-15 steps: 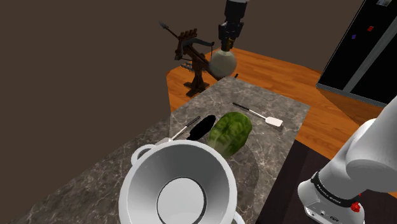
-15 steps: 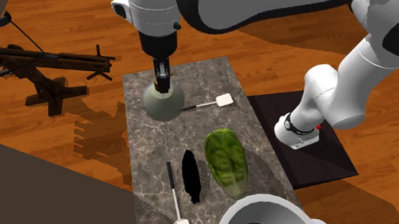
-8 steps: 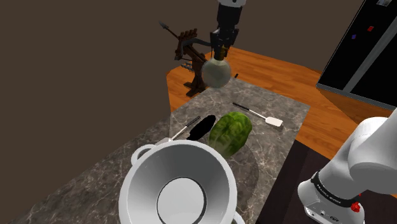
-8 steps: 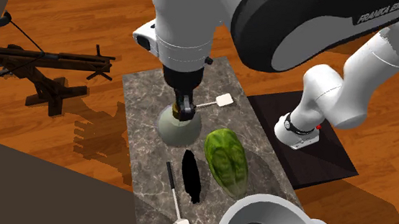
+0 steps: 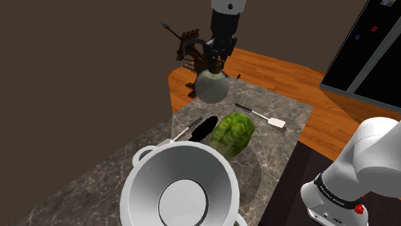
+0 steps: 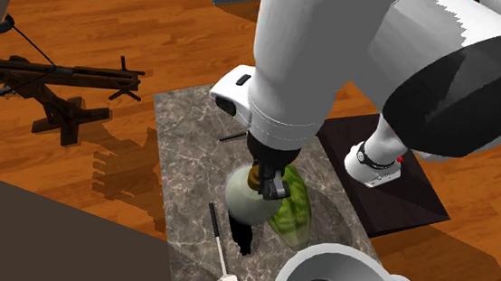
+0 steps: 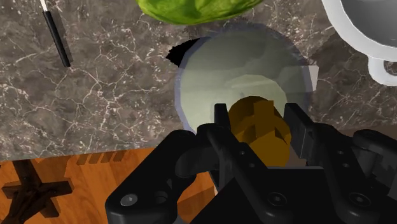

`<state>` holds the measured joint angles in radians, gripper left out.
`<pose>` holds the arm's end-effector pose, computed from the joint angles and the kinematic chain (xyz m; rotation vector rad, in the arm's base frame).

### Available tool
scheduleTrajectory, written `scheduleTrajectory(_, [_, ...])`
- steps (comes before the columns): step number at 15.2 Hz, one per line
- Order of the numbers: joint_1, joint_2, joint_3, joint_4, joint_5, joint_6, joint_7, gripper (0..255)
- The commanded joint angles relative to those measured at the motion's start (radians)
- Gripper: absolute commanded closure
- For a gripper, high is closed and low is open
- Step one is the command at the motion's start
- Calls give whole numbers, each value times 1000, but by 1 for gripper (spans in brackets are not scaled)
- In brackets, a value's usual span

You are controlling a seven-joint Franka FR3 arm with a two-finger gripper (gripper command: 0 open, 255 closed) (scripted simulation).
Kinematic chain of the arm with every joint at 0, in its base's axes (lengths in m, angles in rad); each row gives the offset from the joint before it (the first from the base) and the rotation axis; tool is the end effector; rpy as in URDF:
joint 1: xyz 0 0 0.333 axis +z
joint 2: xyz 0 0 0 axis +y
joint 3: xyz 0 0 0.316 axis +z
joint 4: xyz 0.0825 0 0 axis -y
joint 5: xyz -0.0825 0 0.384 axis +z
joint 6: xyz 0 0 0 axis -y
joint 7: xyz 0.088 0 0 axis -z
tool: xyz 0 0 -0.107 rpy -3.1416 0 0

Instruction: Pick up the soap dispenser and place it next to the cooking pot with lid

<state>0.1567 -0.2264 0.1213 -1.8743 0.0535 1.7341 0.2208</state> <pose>0.4740 0.1467 0.6122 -3.0925 -0.0755 -0.1171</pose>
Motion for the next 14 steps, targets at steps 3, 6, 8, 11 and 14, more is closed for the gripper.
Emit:
scheduleTrajectory(3, [38,-20,60,-25,9,10,96,255])
scheduleTrajectory(6, [66,-28,106,-34,15,14,168,255])
scheduleTrajectory(8, [84,-28,138,-34,18,17,217,255])
scheduleTrajectory(11, [111,-20,186,-26,21,20,291,255])
scheduleTrajectory(14, [137,-2,237,-8,20,22,368,255])
